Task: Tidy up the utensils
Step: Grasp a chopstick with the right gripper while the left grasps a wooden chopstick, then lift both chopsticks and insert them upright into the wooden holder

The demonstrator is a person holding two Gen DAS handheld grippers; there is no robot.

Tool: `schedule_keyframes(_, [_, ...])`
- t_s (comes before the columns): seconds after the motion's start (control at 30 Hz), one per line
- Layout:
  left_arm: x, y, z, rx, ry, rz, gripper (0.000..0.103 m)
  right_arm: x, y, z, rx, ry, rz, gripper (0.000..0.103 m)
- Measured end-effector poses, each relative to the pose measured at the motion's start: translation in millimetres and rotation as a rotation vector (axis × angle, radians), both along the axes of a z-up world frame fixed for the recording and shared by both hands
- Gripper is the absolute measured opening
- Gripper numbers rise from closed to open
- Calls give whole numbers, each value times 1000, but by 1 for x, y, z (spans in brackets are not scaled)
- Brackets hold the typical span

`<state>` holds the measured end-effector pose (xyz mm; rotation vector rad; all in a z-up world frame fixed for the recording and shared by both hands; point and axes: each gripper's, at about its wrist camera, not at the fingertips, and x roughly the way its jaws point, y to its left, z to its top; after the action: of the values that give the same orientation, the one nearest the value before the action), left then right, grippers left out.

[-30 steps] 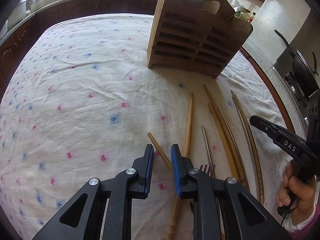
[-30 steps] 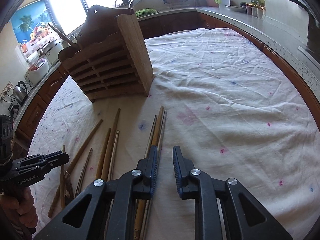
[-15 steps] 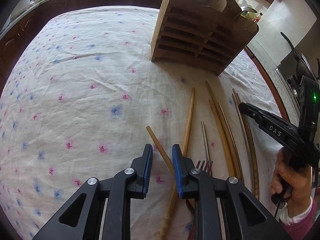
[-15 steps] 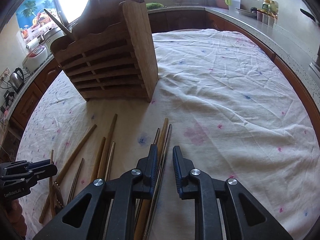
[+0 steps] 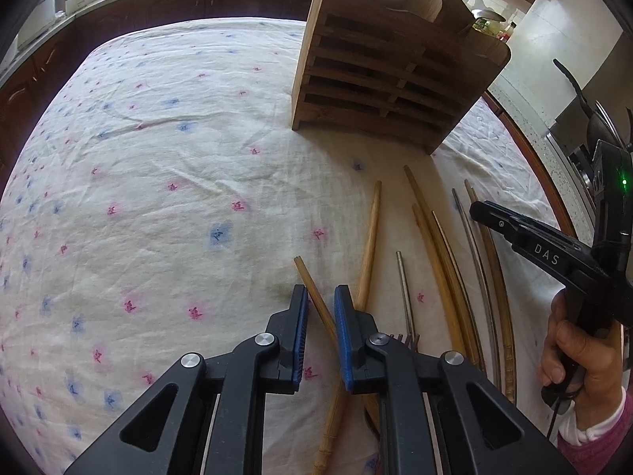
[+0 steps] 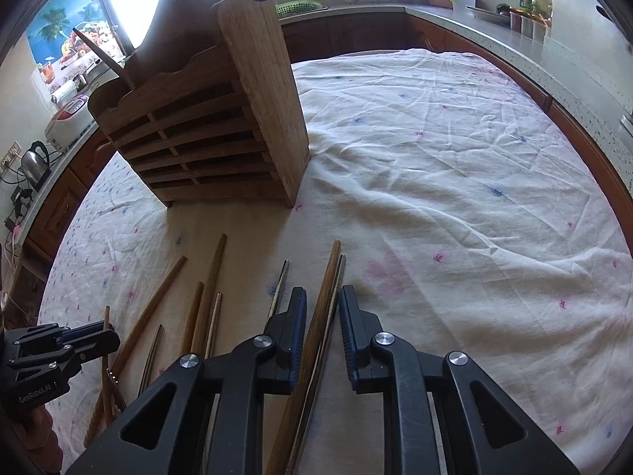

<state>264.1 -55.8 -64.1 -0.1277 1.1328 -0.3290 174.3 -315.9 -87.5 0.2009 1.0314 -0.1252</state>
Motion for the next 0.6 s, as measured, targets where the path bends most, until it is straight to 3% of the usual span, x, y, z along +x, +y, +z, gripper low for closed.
schedule_keyframes(0.13, [-3,-6,0,39,-31,-21,4,4,5,-1,-40,-11,-3,17])
schedule_keyframes(0.23, [-6,-2,2,25,-34,-20,3,4,7,-1,-66,-12,0,13])
schedule_keyframes(0.3, [-10,4,7,14,-44,-8,3,0,2,1,-36,-20,-9,10])
schedule_keyframes(0.37, [-15,12,14,-6,-57,4,3,-6,-2,6,-5,-40,-22,0])
schedule_keyframes(0.6, [-34,33,44,-69,-115,11,3,-25,-5,26,48,-74,-24,0])
